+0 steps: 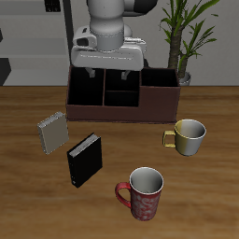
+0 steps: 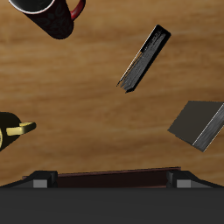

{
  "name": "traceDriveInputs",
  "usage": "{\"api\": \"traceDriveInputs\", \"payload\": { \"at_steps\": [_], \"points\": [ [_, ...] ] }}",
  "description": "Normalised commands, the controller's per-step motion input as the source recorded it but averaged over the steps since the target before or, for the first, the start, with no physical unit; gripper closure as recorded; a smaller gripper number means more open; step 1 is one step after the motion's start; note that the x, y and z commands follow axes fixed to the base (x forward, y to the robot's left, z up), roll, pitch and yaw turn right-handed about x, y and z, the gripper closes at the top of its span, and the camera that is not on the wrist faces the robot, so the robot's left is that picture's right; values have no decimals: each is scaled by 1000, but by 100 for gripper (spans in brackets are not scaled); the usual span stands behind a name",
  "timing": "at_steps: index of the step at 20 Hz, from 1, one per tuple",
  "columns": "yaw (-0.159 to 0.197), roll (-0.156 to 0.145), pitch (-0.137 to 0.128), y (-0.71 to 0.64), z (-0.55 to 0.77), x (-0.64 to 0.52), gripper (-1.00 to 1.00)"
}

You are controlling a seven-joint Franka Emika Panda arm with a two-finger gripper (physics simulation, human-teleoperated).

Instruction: Place the black book into the back desk caddy's front compartment

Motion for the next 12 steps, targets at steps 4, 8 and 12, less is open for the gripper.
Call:
{"api": "traceDriveInputs", "payload": {
  "at_steps": [4, 8, 12],
  "points": [
    [-42, -12, 1, -232, 13, 165, -100],
    [-28, -51, -22, -394, 67, 298, -100],
    [-58, -22, -51, -222, 93, 196, -100]
  ]
}}
